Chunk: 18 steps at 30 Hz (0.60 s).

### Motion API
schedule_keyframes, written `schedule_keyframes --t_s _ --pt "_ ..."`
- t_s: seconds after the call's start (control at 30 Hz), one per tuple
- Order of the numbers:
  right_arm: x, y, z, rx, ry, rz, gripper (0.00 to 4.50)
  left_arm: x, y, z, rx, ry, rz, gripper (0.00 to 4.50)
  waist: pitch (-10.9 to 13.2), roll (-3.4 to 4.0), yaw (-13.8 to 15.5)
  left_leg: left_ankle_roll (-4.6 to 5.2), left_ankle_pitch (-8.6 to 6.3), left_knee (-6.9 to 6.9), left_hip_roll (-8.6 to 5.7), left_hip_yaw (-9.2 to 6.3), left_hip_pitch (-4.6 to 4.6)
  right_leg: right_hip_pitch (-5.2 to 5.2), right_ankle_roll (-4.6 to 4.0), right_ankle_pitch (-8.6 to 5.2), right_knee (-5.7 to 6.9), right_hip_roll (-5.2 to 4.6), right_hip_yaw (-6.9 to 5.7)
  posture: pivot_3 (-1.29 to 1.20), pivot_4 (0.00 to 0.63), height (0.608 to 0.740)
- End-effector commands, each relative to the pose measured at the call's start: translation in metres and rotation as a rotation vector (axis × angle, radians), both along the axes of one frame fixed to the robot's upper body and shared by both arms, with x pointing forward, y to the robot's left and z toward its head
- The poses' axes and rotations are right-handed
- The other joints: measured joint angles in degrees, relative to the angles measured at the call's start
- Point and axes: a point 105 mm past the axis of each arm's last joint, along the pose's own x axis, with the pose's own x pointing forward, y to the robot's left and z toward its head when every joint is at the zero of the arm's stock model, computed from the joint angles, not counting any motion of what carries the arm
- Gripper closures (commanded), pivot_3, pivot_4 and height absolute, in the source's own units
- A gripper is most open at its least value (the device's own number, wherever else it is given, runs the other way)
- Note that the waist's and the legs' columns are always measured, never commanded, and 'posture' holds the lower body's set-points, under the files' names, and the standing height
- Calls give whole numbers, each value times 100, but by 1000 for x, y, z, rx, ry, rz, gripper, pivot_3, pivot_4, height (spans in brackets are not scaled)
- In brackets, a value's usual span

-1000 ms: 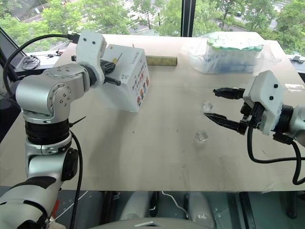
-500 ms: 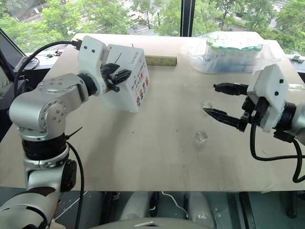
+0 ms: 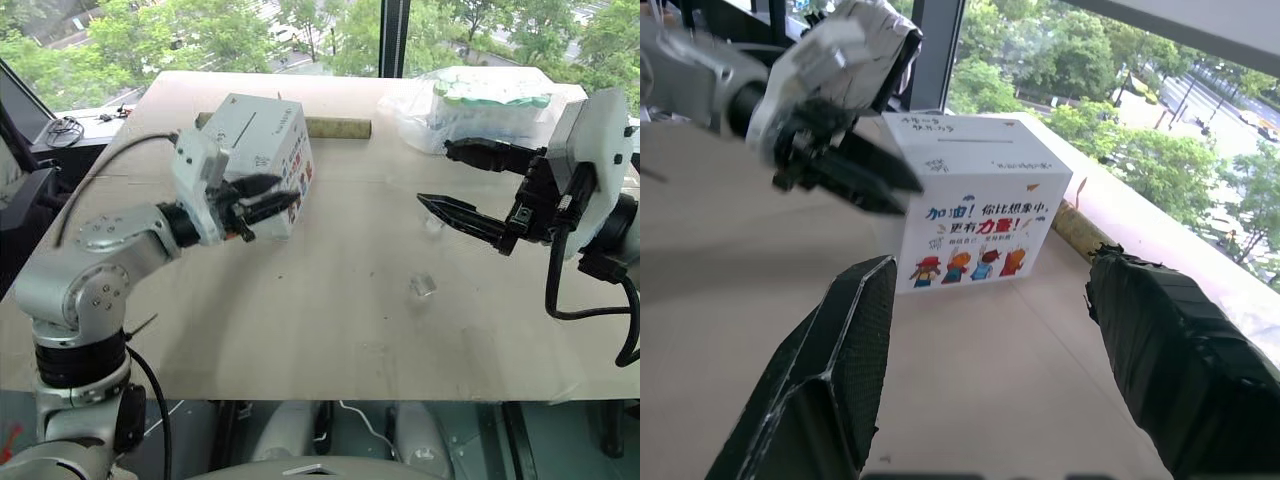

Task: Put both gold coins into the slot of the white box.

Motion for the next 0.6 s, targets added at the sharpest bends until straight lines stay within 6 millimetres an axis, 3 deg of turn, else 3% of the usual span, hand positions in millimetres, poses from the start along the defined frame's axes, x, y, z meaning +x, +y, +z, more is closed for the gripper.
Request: schedule_keyframes --t_s 0.03,0.23,0.37,0.6 --pt "-2 -8 8 48 -27 -50 1167 -13 6 9 -38 -71 -79 2262 0 -1 0 0 0 0 0 -2 -2 0 0 0 -1 1 -2 0 150 740" --pt "-7 -37 -35 9 112 -221 1167 -31 26 -22 1 4 -148 2262 -4 -5 18 1 -1 -2 1 3 -2 3 0 0 -6 0 -4 0 150 740" --pt "-22 -62 -67 -15 216 -332 1167 -41 38 -47 52 66 -153 2262 -5 -4 19 25 -15 1 1 -3 3 9 0 -1 -5 1 -9 0 150 740" --pt "-37 -80 -88 -54 284 -400 1167 -52 50 -63 108 126 -180 2262 -12 7 -19 28 -16 1 10 -3 21 17 0 -1 -2 13 -5 0 150 740"
